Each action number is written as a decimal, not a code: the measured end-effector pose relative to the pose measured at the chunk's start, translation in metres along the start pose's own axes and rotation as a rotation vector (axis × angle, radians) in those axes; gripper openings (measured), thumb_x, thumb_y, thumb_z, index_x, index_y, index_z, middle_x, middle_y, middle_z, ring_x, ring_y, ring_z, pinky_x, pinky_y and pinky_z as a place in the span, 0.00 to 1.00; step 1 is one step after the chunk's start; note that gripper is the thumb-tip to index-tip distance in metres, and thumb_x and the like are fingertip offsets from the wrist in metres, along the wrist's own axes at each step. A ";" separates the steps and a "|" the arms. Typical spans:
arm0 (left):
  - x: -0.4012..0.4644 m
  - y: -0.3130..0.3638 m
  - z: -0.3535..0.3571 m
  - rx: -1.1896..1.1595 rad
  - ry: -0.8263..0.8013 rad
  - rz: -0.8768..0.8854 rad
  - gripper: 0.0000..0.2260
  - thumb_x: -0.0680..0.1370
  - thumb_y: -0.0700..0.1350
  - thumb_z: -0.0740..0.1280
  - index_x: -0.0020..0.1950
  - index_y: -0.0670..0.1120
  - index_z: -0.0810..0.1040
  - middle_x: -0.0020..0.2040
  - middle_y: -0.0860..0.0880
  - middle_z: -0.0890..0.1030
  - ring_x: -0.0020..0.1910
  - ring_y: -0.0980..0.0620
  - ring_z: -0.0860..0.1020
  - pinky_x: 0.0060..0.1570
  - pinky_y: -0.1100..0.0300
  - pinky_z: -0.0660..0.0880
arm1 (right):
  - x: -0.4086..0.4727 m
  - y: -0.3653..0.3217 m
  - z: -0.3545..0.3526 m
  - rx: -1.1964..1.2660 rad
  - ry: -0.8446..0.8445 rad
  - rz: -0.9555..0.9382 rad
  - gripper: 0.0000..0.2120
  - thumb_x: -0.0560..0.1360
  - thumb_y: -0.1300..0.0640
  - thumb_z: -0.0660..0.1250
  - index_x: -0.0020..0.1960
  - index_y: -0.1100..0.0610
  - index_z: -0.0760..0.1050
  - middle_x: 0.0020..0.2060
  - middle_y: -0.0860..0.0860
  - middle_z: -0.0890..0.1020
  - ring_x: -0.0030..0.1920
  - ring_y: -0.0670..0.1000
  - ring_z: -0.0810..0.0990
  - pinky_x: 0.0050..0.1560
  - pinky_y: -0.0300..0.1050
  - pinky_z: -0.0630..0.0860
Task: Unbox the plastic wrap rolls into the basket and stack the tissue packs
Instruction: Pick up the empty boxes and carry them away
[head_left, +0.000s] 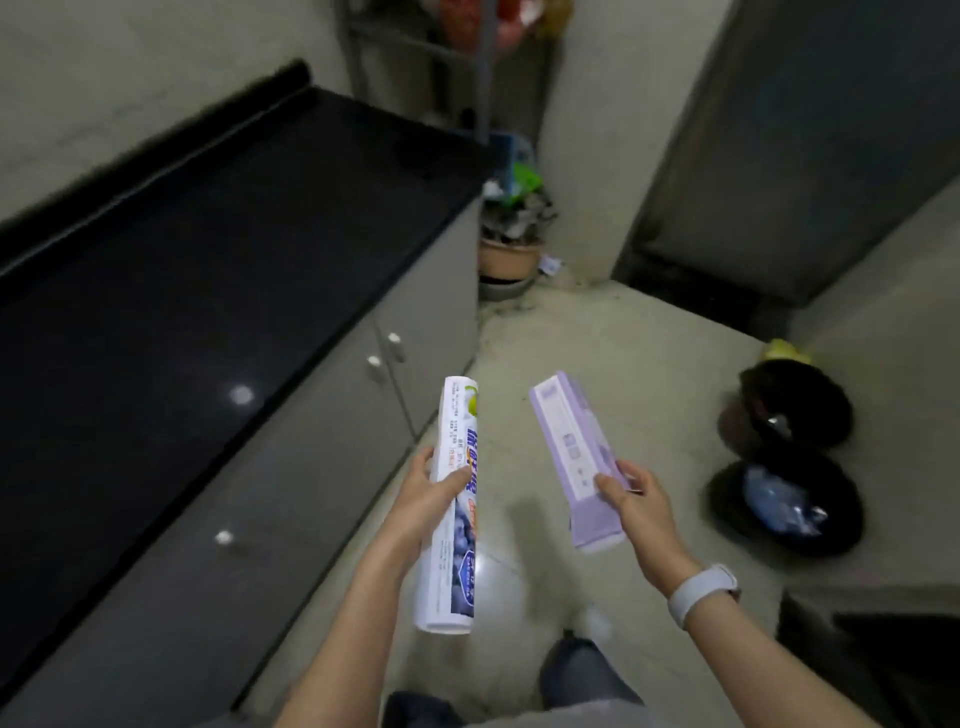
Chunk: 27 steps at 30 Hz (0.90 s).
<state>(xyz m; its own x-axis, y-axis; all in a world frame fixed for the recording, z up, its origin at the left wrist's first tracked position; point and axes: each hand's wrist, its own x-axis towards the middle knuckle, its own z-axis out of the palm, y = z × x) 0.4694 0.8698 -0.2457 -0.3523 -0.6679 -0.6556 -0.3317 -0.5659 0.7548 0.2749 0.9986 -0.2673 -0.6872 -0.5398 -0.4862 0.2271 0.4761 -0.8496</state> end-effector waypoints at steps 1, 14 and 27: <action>0.012 0.005 0.033 0.046 -0.050 -0.029 0.21 0.75 0.41 0.64 0.66 0.48 0.64 0.52 0.39 0.79 0.33 0.46 0.78 0.36 0.52 0.79 | 0.010 0.007 -0.031 0.032 0.029 0.036 0.19 0.73 0.62 0.66 0.62 0.62 0.68 0.53 0.56 0.75 0.49 0.53 0.76 0.45 0.43 0.72; 0.118 0.005 0.451 0.533 -0.596 -0.300 0.29 0.75 0.44 0.66 0.72 0.46 0.57 0.46 0.38 0.80 0.32 0.47 0.79 0.34 0.56 0.79 | 0.105 0.099 -0.336 0.498 0.598 0.472 0.11 0.76 0.59 0.63 0.54 0.65 0.75 0.49 0.61 0.78 0.45 0.59 0.77 0.44 0.51 0.75; 0.339 -0.075 0.688 0.977 -0.745 -0.291 0.20 0.76 0.41 0.64 0.68 0.42 0.65 0.50 0.46 0.72 0.39 0.50 0.75 0.35 0.59 0.74 | 0.352 0.211 -0.408 0.872 0.705 0.858 0.18 0.76 0.52 0.63 0.59 0.65 0.72 0.58 0.64 0.77 0.59 0.64 0.75 0.63 0.61 0.71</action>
<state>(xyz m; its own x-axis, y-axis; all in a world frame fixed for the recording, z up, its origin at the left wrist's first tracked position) -0.2272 1.0183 -0.5399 -0.4589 0.0345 -0.8878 -0.8744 0.1594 0.4582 -0.2010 1.1923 -0.5338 -0.2564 0.2738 -0.9270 0.9145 -0.2418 -0.3244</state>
